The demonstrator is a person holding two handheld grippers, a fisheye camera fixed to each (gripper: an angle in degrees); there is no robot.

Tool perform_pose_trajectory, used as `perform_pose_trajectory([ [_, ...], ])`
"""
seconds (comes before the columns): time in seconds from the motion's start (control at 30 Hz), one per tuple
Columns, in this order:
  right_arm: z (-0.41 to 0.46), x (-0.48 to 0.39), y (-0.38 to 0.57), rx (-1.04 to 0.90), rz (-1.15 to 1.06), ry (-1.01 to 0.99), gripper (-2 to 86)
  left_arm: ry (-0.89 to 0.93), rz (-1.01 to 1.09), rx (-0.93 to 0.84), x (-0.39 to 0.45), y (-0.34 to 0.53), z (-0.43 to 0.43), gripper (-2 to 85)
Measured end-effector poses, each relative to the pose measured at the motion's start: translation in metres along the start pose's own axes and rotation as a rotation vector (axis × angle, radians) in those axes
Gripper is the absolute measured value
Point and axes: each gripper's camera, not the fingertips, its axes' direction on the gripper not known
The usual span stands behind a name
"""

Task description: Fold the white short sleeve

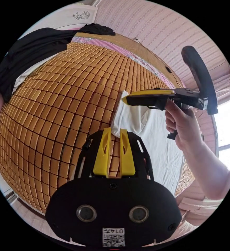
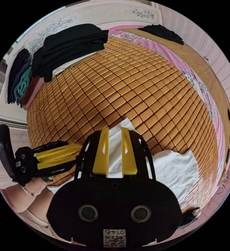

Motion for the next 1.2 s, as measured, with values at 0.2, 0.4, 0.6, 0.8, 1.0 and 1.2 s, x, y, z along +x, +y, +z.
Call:
perform_pose_trajectory([
  [0.2,0.03,-0.003,-0.024,-0.024,0.026,0.035,0.4,0.021,0.007,-0.032,-0.022,0.006,-0.005,0.5],
  [0.4,0.034,-0.021,-0.044,0.048,-0.085,-0.145,0.6,-0.004,-0.031,0.065,-0.035,0.035,-0.04,0.1],
  [0.6,0.039,-0.017,-0.04,0.059,-0.096,-0.152,5.2,0.001,-0.088,0.057,-0.055,0.05,-0.044,3.6],
  [0.8,0.006,0.027,0.016,0.104,0.07,-0.103,5.1,0.011,-0.089,0.076,-0.066,0.063,-0.07,4.1],
  [1.0,0.013,0.037,0.079,0.03,0.196,-0.131,5.7,0.026,-0.099,0.078,-0.074,0.068,-0.084,4.4],
  [1.2,0.029,0.017,0.076,0.005,0.168,-0.131,6.1,0.058,-0.117,0.082,-0.072,0.066,-0.081,5.0],
])
